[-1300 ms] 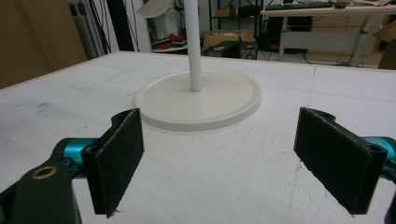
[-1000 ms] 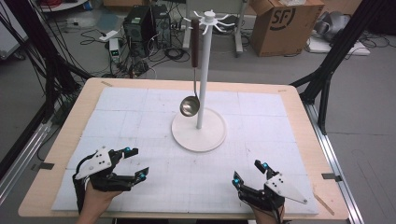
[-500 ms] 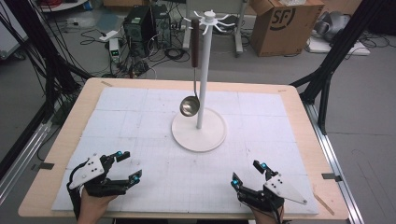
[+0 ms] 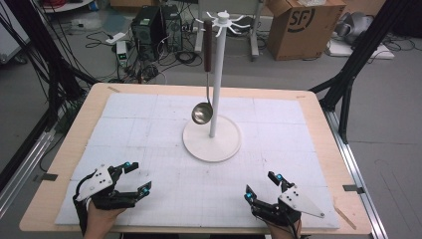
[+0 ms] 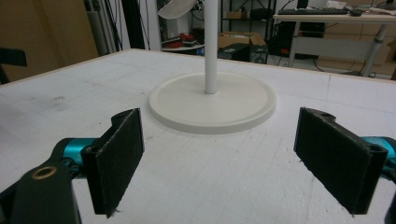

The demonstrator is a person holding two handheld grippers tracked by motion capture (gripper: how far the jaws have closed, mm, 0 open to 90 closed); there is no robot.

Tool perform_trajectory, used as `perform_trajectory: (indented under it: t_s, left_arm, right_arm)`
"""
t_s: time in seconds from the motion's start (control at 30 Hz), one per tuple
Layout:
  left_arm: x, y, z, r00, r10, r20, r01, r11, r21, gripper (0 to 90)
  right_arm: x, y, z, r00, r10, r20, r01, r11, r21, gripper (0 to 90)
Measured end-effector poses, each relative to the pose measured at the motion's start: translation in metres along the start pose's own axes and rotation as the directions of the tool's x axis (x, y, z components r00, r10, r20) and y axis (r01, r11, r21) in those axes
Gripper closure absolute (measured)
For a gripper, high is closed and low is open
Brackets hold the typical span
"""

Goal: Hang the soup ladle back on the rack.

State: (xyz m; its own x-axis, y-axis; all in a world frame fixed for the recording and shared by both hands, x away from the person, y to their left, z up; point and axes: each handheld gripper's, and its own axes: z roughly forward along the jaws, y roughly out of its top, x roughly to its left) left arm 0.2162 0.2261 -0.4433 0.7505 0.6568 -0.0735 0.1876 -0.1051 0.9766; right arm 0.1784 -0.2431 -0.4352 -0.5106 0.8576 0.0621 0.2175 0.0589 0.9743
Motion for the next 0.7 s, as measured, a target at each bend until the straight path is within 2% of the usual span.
perform_trajectory:
  t_s: [0.4,0.7]
  left_arm:
    - [0.002,-0.0037,0.0014,0.9998,0.004,-0.02,-0.003,0.9999,0.017,21.7]
    - [0.0006,-0.0034,0.0015,1.0,0.005,-0.004,-0.005,1.0,0.008,21.8]
  right_arm:
    - [0.0001,0.0001,0.0,1.0,-0.002,0.001,0.002,1.0,-0.002,14.9]
    - [0.0001,0.0002,0.0002,1.0,-0.004,0.001,0.004,1.0,-0.002,14.8]
